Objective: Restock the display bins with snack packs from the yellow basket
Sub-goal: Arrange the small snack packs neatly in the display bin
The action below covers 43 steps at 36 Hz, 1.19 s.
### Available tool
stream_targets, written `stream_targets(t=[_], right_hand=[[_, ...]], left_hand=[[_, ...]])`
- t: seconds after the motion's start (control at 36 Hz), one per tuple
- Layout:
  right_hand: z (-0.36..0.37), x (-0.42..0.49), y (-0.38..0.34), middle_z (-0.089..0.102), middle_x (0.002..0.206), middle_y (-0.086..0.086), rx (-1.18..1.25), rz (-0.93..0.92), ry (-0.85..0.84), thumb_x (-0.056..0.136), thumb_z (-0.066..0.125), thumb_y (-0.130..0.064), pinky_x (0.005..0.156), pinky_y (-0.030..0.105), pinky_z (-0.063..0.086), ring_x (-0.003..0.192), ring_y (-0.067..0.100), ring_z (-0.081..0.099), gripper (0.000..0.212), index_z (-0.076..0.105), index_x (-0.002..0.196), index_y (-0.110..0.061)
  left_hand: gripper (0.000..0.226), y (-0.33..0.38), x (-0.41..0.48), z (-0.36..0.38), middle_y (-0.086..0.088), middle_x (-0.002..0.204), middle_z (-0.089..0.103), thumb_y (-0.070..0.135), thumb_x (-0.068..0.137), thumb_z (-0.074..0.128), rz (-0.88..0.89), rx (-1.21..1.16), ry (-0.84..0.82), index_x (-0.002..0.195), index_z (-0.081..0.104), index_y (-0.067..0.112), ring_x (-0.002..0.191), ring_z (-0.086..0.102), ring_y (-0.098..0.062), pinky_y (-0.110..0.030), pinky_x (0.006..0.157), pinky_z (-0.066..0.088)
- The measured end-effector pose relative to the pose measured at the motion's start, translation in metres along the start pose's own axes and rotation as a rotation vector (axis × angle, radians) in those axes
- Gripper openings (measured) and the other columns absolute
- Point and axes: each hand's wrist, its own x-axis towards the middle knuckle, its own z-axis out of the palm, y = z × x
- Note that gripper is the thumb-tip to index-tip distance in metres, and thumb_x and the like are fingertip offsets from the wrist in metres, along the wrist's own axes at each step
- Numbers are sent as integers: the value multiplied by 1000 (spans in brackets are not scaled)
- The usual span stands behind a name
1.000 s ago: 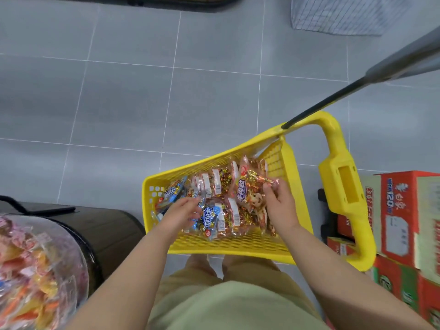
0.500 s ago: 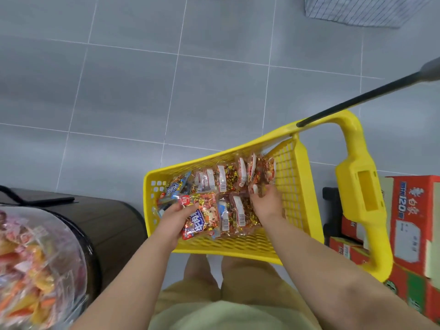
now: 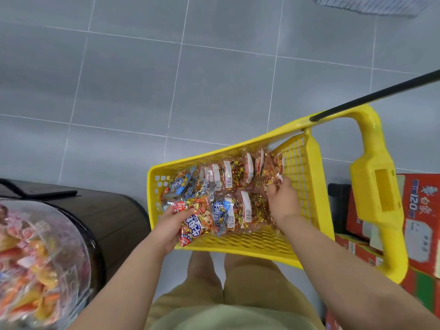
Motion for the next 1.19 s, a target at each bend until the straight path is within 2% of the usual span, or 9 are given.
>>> stream_targets(t=[0.14, 0.25, 0.36, 0.44, 0.53, 0.75, 0.97, 1.11, 1.19], right_hand=[[-25, -27, -4, 46, 68, -6, 415, -54, 55, 89, 45, -17, 51, 29, 30, 62, 11, 45, 11, 43, 83, -26], [-27, -40, -15, 58, 66, -7, 656, 56, -163, 96, 40, -22, 56, 21, 43, 61, 5, 55, 16, 51, 86, -28], [-15, -48, -28, 50, 70, -5, 449, -90, -400, 100, 36, -26, 54, 21, 38, 56, 1, 48, 17, 48, 89, -27], [-5, -55, -40, 50, 74, -10, 374, -171, -531, 97, 38, -21, 49, 11, 34, 52, -8, 45, 16, 51, 97, -30], [2, -55, -48, 63, 103, 12, 352, -217, -614, 97, 38, -21, 69, 28, 43, 76, 12, 54, 28, 51, 121, -16], [17, 4, -48, 52, 131, 8, 198, -104, -236, 96, 45, -17, 102, 32, 40, 118, 20, 51, 37, 50, 131, -11], [35, 56, -49, 48, 120, 19, -354, -117, -233, 89, 50, -37, 88, 38, 46, 106, 33, 52, 50, 47, 126, -4], [42, 58, -54, 42, 124, 17, -590, -348, -105, 81, 61, -25, 87, 38, 45, 113, 31, 44, 57, 38, 129, -6], [48, 56, -62, 51, 122, 14, -595, -341, -231, 84, 56, -11, 77, 36, 48, 108, 29, 54, 49, 39, 130, -6]], left_hand=[[36, 9, 0, 9, -14, 105, 73, 11, 90, 66, 47, -6, 8, 125, 57, 11, 98, 70, -33, -55, 92, 52], [61, 17, -4, 22, -16, 120, 67, 21, 89, 67, 47, -38, 0, 143, 41, 12, 109, 65, -33, -53, 99, 48], [67, 29, -17, 41, -14, 116, 70, 41, 81, 65, 0, -83, -137, 140, 43, 15, 102, 69, -31, -50, 76, 58], [84, 28, -23, 49, -19, 129, 61, 40, 73, 71, 33, 29, -182, 143, 38, 8, 115, 61, -36, -58, 92, 50], [67, 23, -23, 51, -22, 111, 69, 27, 65, 81, 91, 132, -106, 122, 58, 0, 106, 65, -40, -60, 98, 46], [54, 10, -12, 37, -20, 102, 73, 22, 62, 80, 63, -121, 16, 109, 63, 4, 96, 69, -37, -50, 89, 54], [33, -10, -11, 25, -13, 87, 76, 18, 77, 78, 60, -25, 119, 105, 64, 7, 76, 74, -29, -34, 60, 59], [41, -20, -15, 21, -18, 94, 74, 19, 77, 78, 69, -59, 149, 111, 62, 5, 86, 72, -36, -51, 83, 57], [40, -24, -18, 20, -19, 96, 74, 16, 77, 78, 72, -101, 182, 112, 63, 3, 88, 71, -36, -49, 83, 56]])
